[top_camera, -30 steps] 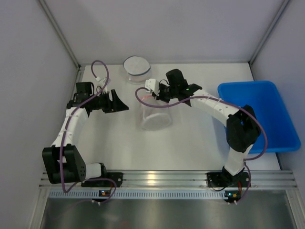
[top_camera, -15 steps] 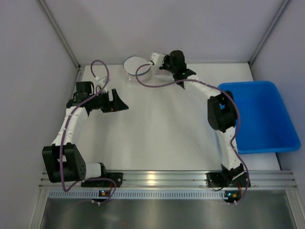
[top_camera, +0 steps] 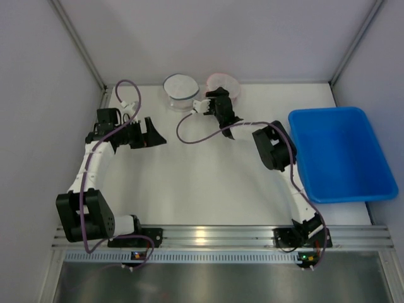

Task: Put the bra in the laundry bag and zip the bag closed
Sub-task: Move the laundry bag to the center of the board, then reset both arms

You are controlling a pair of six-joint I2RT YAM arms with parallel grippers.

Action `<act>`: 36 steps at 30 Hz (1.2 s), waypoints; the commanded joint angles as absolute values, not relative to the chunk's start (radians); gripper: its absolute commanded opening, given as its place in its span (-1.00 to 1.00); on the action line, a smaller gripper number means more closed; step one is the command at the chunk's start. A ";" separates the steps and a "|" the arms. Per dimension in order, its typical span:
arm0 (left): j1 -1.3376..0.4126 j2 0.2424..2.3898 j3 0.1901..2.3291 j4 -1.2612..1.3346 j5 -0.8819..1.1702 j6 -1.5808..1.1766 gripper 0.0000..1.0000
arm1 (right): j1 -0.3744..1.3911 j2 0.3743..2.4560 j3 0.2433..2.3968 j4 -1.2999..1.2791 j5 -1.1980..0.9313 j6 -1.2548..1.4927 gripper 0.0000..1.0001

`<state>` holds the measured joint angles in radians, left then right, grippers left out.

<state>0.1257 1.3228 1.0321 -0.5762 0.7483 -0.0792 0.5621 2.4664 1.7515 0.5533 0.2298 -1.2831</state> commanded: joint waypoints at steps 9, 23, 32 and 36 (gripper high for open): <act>0.135 1.419 1.149 -0.667 0.635 -0.009 0.97 | 0.609 2.107 1.637 0.336 0.200 -0.999 0.99; 0.111 1.482 1.252 -0.677 0.462 0.130 0.97 | 0.592 1.577 1.467 -0.393 -0.213 -0.275 0.99; -0.096 1.443 1.114 -0.551 0.262 0.097 0.97 | 0.522 1.462 1.154 -0.304 -0.399 -0.063 0.99; -0.158 1.443 1.094 -0.542 0.281 0.072 0.97 | 0.522 1.448 1.120 -0.276 -0.380 -0.061 0.99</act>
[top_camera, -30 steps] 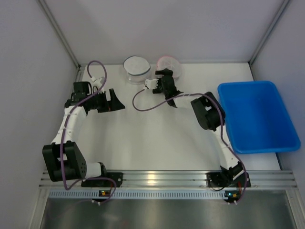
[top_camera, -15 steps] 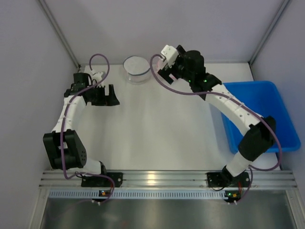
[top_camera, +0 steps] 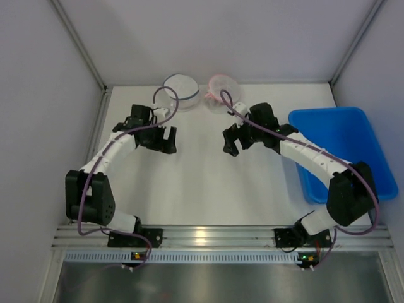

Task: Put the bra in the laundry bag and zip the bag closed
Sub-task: Reset both arms

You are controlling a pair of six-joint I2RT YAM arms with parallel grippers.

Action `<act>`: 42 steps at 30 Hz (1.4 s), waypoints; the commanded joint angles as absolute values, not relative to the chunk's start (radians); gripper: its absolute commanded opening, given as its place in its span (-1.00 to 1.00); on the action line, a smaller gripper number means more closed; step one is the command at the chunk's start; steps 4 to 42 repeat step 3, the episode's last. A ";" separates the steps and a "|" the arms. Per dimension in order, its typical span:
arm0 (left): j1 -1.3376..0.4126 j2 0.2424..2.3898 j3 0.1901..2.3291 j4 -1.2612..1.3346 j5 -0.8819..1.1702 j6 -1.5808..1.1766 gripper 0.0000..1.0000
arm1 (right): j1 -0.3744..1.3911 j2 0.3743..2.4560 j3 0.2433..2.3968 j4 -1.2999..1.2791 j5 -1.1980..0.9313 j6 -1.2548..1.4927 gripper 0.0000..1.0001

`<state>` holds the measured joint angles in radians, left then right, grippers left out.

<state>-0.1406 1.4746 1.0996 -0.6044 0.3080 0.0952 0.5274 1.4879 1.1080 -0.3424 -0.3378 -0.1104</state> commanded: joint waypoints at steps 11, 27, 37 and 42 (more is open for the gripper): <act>-0.160 1.434 1.097 -0.541 0.291 0.072 0.97 | 0.520 1.453 1.127 -0.281 -0.379 -0.071 0.99; -0.160 1.434 1.097 -0.541 0.291 0.072 0.97 | 0.520 1.453 1.127 -0.281 -0.379 -0.071 0.99; -0.160 1.434 1.097 -0.541 0.291 0.072 0.97 | 0.520 1.453 1.127 -0.281 -0.379 -0.071 0.99; -0.160 1.434 1.097 -0.541 0.291 0.072 0.97 | 0.520 1.453 1.127 -0.281 -0.379 -0.071 0.99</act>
